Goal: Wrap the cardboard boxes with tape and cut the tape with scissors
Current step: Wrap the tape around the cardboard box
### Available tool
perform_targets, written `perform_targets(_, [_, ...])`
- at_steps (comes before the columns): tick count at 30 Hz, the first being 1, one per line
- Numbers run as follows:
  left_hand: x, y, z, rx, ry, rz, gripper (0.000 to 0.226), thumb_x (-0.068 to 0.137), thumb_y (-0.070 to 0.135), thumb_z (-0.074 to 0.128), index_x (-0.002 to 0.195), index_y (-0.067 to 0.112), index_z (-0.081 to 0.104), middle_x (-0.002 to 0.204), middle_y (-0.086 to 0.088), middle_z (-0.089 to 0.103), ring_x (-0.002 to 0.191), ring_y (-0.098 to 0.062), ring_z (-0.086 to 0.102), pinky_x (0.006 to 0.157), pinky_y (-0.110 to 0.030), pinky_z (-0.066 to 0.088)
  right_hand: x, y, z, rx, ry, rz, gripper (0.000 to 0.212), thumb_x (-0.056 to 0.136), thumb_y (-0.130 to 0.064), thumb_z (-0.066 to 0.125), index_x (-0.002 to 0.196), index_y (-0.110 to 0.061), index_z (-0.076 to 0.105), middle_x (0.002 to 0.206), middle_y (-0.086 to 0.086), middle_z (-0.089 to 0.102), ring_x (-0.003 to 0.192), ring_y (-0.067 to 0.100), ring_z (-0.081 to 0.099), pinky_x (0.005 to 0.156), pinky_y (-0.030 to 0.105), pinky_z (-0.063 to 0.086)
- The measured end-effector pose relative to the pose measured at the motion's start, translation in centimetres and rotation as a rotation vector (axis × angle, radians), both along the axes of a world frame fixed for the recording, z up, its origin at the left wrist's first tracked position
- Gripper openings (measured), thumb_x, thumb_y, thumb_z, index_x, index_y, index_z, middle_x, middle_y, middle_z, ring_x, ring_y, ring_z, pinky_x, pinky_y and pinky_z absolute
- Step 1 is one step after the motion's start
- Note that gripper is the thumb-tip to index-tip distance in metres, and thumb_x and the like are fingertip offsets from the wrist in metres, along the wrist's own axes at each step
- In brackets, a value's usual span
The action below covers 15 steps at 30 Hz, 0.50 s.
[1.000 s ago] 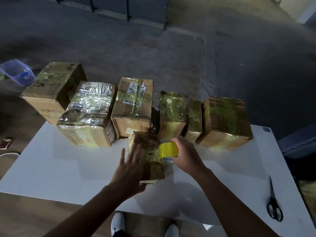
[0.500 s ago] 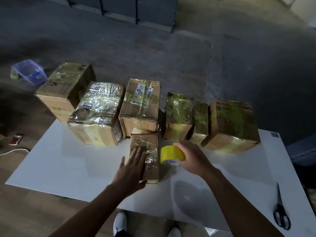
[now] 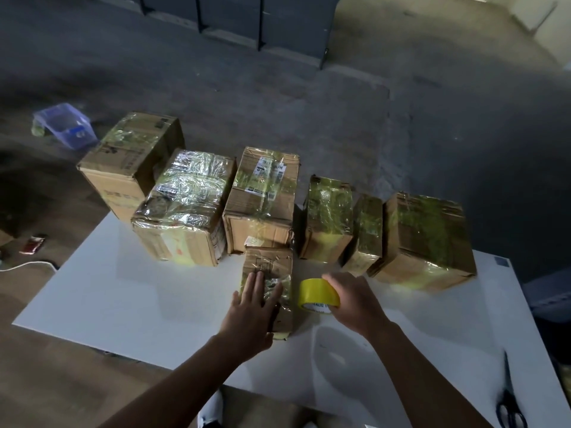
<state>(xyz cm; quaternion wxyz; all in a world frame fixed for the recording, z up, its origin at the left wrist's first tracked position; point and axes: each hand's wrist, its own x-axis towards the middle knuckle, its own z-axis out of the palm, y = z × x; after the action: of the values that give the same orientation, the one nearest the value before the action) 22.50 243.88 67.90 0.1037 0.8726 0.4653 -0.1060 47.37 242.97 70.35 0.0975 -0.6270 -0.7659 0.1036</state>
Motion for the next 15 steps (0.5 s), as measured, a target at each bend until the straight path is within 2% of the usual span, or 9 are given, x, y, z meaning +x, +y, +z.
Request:
perform_targets(5, [-0.5,0.3,-0.5,0.019,-0.046,-0.036,0.092,0.091,0.052,0.048,0.152,0.022,-0.015,0.155,-0.026,-0.020,0.142,-0.043,-0.021,0.118,-0.051,0.014,-0.4,0.5,-1.6,-0.107,-0.080,-0.004,0.053,0.080,-0.022,0.067,0.131,-0.015,0.054,0.122,0.008,0.061,0.113,0.029,0.055,0.088,0.036,0.040])
perform_targets(8, [-1.0,0.3,-0.8,0.021,-0.085,-0.065,0.089,0.093,0.052,0.048,0.153,0.023,-0.011,0.156,-0.024,-0.018,0.140,-0.043,-0.024,0.118,-0.054,0.015,-1.8,0.7,-2.6,-0.152,-0.068,-0.024,0.056,0.080,-0.033,0.067,0.131,-0.018,0.050,0.123,0.003,0.058,0.113,0.025,0.052,0.085,0.032,0.035])
perform_targets(11, [-1.4,0.4,-1.1,0.041,-0.106,-0.132,0.087,0.094,0.051,0.048,0.153,0.024,-0.009,0.157,-0.022,-0.014,0.140,-0.044,-0.023,0.117,-0.057,0.014,-2.0,-0.4,-3.4,-0.251,0.024,-0.094,0.056,0.077,-0.036,0.070,0.126,-0.020,0.047,0.119,0.000,0.056,0.110,0.020,0.051,0.080,0.030,0.035])
perform_targets(15, [-1.2,1.5,-1.2,0.079,-0.114,-0.275,0.084,0.095,0.049,0.047,0.153,0.025,-0.010,0.156,-0.020,-0.017,0.138,-0.042,-0.028,0.116,-0.053,0.003,-0.8,-2.3,-3.6,-0.432,0.263,-0.265,0.059,0.078,-0.032,0.069,0.128,-0.029,0.039,0.118,-0.005,0.049,0.102,0.015,0.053,0.073,0.024,0.040])
